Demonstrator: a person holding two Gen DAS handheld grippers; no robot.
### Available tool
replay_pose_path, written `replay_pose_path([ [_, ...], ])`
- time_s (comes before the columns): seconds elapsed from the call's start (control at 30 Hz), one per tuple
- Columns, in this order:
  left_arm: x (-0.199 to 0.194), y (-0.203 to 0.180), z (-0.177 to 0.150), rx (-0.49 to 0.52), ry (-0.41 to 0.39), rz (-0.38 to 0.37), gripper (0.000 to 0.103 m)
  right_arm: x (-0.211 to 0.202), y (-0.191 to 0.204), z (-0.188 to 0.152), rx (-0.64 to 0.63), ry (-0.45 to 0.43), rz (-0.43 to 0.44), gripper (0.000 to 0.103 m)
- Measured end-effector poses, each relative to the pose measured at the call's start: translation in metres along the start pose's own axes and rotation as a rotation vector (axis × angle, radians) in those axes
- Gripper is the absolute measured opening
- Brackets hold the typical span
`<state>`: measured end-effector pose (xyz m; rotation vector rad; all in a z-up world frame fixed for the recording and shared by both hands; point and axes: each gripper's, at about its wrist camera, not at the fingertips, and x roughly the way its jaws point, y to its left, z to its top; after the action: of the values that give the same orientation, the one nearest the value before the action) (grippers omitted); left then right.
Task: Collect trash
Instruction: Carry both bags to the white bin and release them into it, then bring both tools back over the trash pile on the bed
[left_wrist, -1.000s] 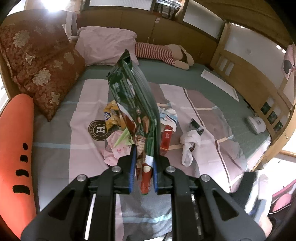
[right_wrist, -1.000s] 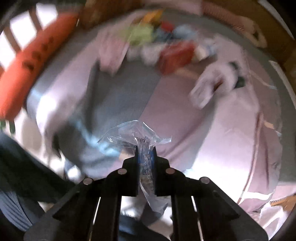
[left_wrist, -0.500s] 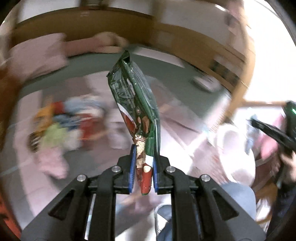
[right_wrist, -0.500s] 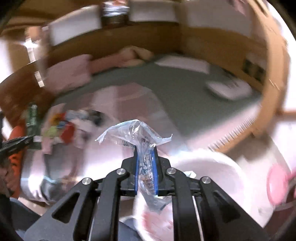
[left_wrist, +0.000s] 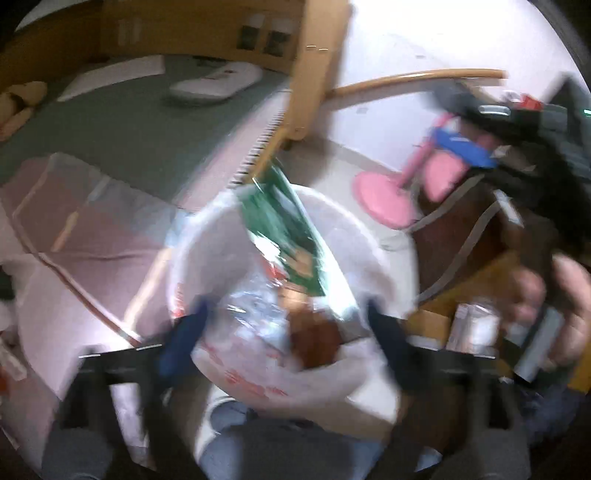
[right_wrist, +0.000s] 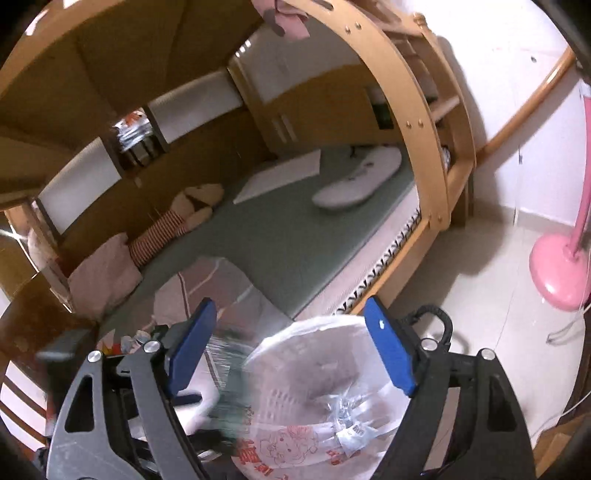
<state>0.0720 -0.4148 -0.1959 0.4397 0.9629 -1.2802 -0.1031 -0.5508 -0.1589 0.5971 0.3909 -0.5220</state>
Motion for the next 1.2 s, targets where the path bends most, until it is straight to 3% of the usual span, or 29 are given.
replay_pose_path([
  [0.17,-0.029,0.046,-0.025,-0.148,-0.027,0.051,0.095,0.007,0.012,-0.009,-0.045,0.029,0.037,0.081],
  [0.3,-0.106,0.102,-0.077,-0.271,-0.152,0.285,0.098,0.039,0.072,-0.026,-0.141,0.085,0.114,0.081],
  [0.47,-0.203,0.173,-0.160,-0.522,-0.306,0.610,0.099,0.080,0.204,-0.067,-0.352,0.193,0.302,0.081],
  [0.53,-0.224,0.202,-0.184,-0.618,-0.341,0.682,0.100,0.092,0.259,-0.086,-0.424,0.216,0.394,0.081],
  [0.63,-0.255,0.230,-0.229,-0.740,-0.390,0.758,0.100,0.106,0.317,-0.108,-0.512,0.227,0.460,0.081],
  [0.73,-0.259,0.248,-0.257,-0.763,-0.386,0.867,0.100,0.126,0.342,-0.128,-0.523,0.210,0.485,0.081],
  [0.8,-0.254,0.265,-0.263,-0.807,-0.317,0.842,0.100,0.140,0.341,-0.149,-0.534,0.197,0.453,0.082],
  [0.87,-0.258,0.264,-0.270,-0.808,-0.331,0.773,0.100,0.153,0.345,-0.167,-0.556,0.304,0.403,0.082],
  [0.9,-0.258,0.262,-0.271,-0.800,-0.339,0.762,0.100,0.158,0.343,-0.169,-0.532,0.351,0.424,0.082],
  [1.03,-0.253,0.252,-0.267,-0.775,-0.332,0.760,0.100,0.152,0.343,-0.163,-0.551,0.285,0.407,0.082],
  [1.2,-0.246,0.250,-0.266,-0.776,-0.321,0.719,0.100,0.155,0.337,-0.163,-0.529,0.318,0.411,0.082],
])
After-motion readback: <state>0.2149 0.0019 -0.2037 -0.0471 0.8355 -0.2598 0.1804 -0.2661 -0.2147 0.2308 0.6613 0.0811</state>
